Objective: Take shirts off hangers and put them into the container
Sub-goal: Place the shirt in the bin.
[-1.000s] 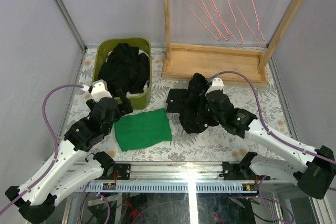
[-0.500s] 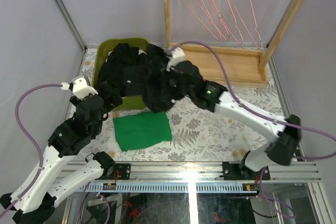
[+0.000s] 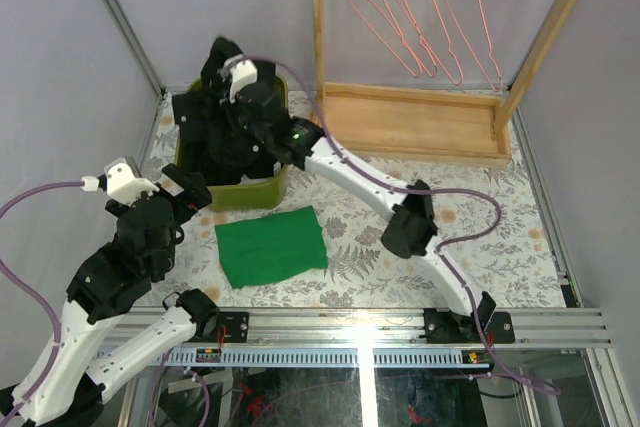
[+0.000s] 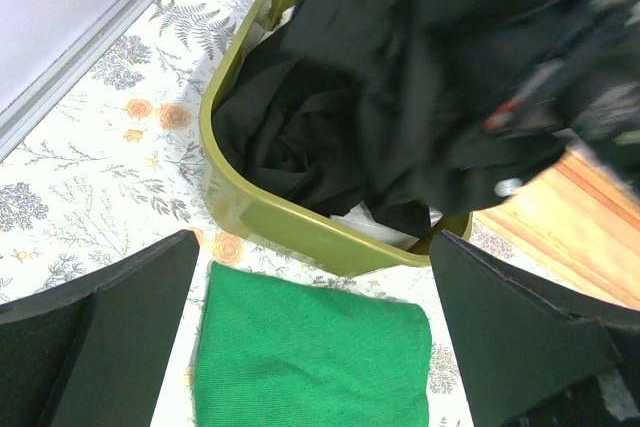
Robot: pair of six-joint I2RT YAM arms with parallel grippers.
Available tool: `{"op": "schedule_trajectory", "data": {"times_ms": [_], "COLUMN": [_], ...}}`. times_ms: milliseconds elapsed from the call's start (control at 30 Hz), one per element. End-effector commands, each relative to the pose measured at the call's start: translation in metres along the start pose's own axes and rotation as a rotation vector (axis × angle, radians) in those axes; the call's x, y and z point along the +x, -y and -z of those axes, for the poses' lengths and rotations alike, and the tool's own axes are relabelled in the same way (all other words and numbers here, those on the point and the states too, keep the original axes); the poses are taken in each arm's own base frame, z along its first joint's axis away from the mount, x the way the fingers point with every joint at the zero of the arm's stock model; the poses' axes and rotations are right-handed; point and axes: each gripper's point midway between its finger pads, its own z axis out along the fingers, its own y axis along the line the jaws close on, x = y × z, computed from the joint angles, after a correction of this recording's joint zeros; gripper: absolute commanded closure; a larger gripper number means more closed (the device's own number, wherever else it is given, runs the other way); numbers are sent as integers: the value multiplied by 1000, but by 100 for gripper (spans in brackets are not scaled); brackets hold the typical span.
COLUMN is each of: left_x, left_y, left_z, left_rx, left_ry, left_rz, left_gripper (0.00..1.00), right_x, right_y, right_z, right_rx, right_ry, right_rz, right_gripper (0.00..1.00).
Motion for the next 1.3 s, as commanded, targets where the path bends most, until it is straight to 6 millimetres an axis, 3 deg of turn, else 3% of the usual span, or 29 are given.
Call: {"op": "schedule_trajectory", "data": {"times_ms": [0,100,167,233,333,433,600,667,767,867,1033,1267], "left_x": [-5,-3,-1,3,6,10,12,11,12,15,22,43], "left_y": [-9,-10,-9,-7,-4,-1,0,0,1,3,9,24], "left_z": [0,-2,-3,-5,-7,-9,-8,-8,-7,-8,-10,-19], "left_rx": [-39,-46,-50,-51,-51,-46,-42,-42,-36,-30,-14,23], "left_ry": [36,33,27,16,3,-13,-23,-23,-30,-41,-74,-143], "left_rz": [27,14,8,1,-1,-5,5,9,12,12,-10,-52], "left_gripper": [0,0,0,0,0,0,0,0,0,0,0,0], "right_x": [113,172,185,181,153,108,37,10,-3,-3,19,64], "right_y": [6,19,25,25,25,17,-3,-8,-13,-11,6,50], "right_z": [-38,-43,-43,-41,-36,-23,14,32,53,68,102,184], "right_rx": [-16,13,22,-5,-30,-71,-173,-203,-246,-245,-186,-60], "right_ry": [-207,-330,-368,-372,-334,-263,-148,-92,-71,-78,-124,-62], "right_rz": [51,62,62,45,0,-24,-50,-67,-72,-71,-93,-145], "right_gripper": [100,98,92,80,65,55,31,26,23,22,21,20]}}
